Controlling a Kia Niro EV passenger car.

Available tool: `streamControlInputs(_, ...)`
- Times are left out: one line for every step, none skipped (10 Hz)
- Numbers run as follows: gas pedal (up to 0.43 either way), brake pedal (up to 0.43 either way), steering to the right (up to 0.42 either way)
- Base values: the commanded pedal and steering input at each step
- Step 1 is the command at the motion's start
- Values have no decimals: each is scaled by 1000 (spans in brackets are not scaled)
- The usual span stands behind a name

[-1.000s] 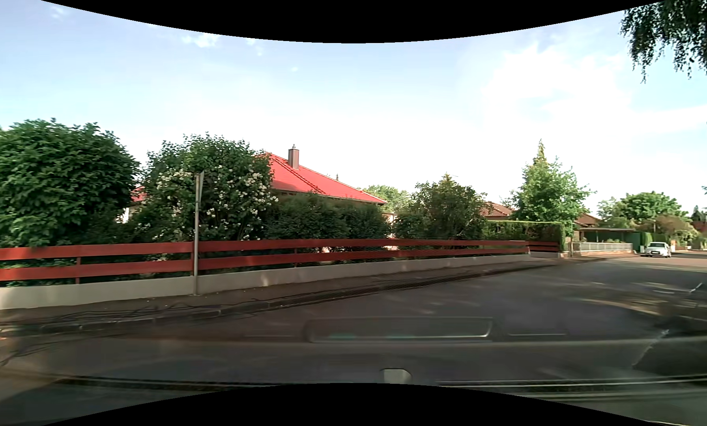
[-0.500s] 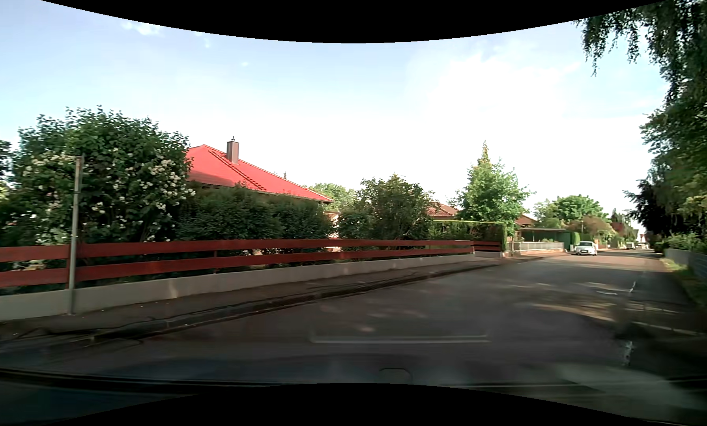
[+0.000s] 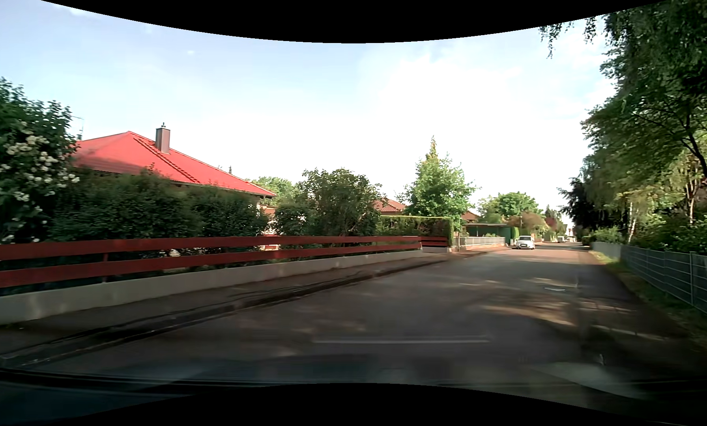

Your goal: Follow the waypoints while adhering to traffic rules and regulations

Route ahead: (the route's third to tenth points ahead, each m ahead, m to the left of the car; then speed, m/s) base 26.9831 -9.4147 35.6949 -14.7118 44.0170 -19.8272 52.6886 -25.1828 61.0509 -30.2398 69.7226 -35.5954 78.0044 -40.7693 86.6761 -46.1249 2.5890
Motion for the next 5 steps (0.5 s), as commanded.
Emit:
streamControlInputs(8,0,463)
streamControlInputs(8,0,460)
streamControlInputs(8,0,452)
streamControlInputs(8,0,437)
streamControlInputs(8,0,412)
